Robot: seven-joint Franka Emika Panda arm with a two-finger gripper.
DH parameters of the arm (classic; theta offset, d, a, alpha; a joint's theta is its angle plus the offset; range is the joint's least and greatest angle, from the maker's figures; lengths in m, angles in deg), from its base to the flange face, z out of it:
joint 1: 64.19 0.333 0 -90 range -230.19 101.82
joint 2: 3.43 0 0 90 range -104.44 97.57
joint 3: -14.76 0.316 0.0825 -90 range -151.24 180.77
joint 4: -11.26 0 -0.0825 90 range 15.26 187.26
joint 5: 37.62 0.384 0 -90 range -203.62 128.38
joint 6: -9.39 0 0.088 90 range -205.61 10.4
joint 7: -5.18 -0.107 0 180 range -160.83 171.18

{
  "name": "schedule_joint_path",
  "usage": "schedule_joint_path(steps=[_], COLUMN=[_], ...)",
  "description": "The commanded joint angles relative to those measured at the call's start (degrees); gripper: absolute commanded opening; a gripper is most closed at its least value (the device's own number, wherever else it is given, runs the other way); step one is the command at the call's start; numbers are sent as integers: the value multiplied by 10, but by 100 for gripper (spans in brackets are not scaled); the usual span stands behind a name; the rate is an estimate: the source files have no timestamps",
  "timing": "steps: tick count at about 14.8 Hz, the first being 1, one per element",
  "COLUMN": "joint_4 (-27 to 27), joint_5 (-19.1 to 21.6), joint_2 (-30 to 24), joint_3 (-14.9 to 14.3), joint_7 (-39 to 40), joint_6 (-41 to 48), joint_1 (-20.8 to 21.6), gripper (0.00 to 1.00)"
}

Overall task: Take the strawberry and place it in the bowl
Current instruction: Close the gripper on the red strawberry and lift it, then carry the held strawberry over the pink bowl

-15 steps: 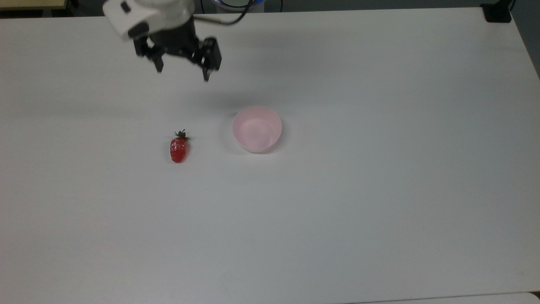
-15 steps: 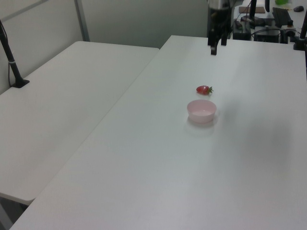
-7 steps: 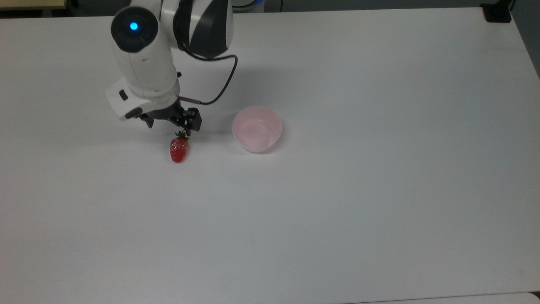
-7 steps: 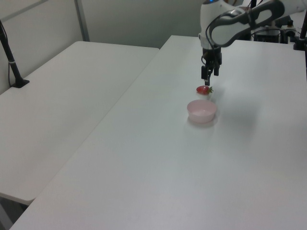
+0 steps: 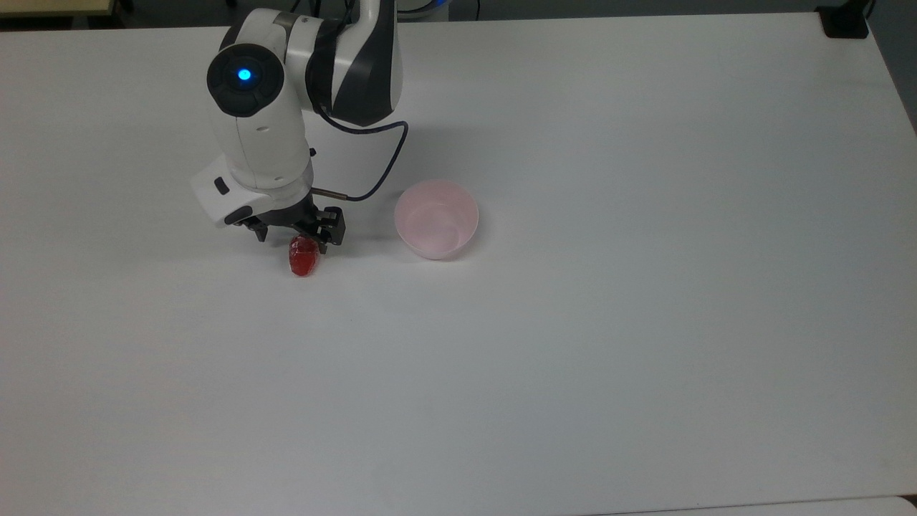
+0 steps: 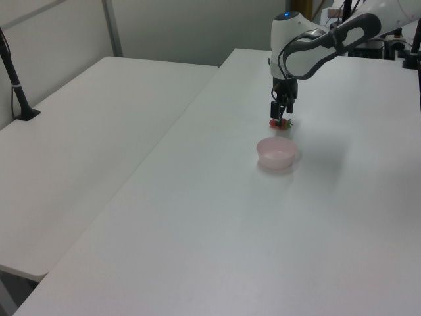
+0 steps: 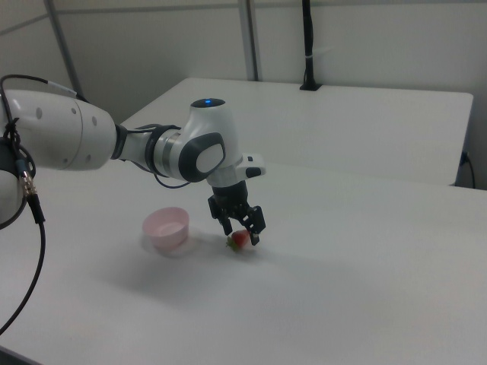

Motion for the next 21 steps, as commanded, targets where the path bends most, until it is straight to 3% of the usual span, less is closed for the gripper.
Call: schedule_joint_path(steps=[1,8,11,16,21], joint_4=[1,1,-3,-12,-23], joint_5=[13,13,13,14,37], joint_2=[8,11,5,0,-44], joint_3=[-3,-1,-1,-1,-1], joint_7=[5,9,8,9,16], joint_6=[-24,-24,-22,-17,31], joint_1=[7,13,13,12,15], gripper=[83,53,46,38,37])
